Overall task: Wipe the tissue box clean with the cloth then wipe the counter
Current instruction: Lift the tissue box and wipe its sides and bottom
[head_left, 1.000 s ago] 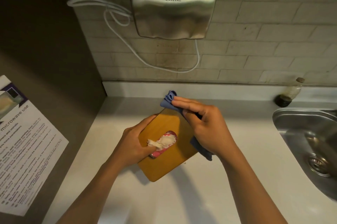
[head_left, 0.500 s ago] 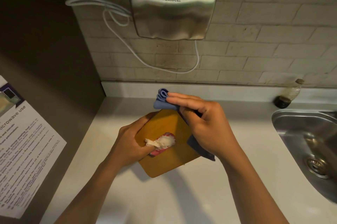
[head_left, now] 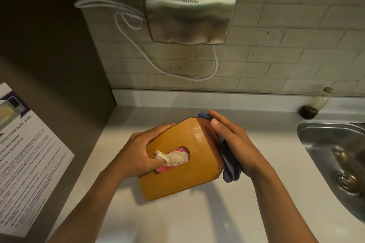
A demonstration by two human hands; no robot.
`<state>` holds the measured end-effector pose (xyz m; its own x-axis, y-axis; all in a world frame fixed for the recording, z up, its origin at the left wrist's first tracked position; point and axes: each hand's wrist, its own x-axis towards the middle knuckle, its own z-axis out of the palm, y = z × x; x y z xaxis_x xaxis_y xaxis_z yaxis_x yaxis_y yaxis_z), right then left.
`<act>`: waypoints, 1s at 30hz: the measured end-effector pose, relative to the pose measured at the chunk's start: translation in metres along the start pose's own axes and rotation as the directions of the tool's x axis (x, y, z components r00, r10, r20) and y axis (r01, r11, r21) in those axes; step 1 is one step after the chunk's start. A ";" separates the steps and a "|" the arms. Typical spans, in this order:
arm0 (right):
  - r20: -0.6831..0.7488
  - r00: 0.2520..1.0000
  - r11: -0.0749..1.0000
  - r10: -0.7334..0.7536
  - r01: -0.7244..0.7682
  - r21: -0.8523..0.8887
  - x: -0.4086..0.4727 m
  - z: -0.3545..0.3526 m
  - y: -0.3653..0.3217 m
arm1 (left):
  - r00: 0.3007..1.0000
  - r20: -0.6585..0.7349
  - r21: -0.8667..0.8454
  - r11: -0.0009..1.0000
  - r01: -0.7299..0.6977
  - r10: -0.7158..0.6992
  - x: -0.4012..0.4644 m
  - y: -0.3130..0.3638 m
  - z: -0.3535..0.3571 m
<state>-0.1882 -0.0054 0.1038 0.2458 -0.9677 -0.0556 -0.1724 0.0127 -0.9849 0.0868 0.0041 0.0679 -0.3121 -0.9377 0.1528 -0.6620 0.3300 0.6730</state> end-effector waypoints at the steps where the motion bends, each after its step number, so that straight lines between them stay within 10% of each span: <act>1: 0.087 0.996 1.000 0.001 0.001 -0.029 -0.001 0.000 0.001 | 1.000 0.014 0.003 1.000 0.005 -0.005 0.002 -0.001 -0.004; 11: -0.047 0.998 0.999 0.040 -0.041 -0.034 0.006 0.016 0.016 | 0.997 0.067 0.088 0.996 0.022 -0.028 0.018 0.003 -0.014; 14: -0.201 0.979 0.999 0.045 -0.040 0.030 0.005 0.026 0.027 | 0.988 -0.087 0.124 0.983 0.135 -0.124 0.019 -0.006 -0.004; 17: -0.324 0.946 0.999 0.017 -0.007 0.032 0.003 0.030 0.031 | 0.875 -0.351 -0.219 0.938 0.270 -0.334 0.003 -0.013 0.018; 20: -0.422 0.906 0.999 -0.042 0.045 -0.001 0.001 0.035 0.031 | 0.651 -0.432 -0.570 0.748 0.339 -0.624 -0.014 -0.003 0.055; 22: -0.469 0.880 0.997 -0.068 0.077 0.000 0.000 0.042 0.033 | 0.597 -0.189 -0.801 0.474 0.365 -0.780 -0.015 0.008 0.078; 26: -0.515 0.854 0.994 -0.072 0.106 0.037 -0.005 0.056 0.039 | 0.726 0.267 -0.954 -0.067 0.293 -0.634 -0.001 0.024 0.091; 30: -0.494 0.862 0.991 -0.111 0.134 0.012 -0.014 0.067 0.040 | 0.787 0.262 -0.964 -0.117 0.237 -0.559 0.018 0.034 0.080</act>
<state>-0.1349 0.0253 0.0538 -0.2404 -0.9602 0.1420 -0.1260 -0.1141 -0.9854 0.0044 0.0068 0.0356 -0.0537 -0.8937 -0.4455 0.6608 -0.3662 0.6551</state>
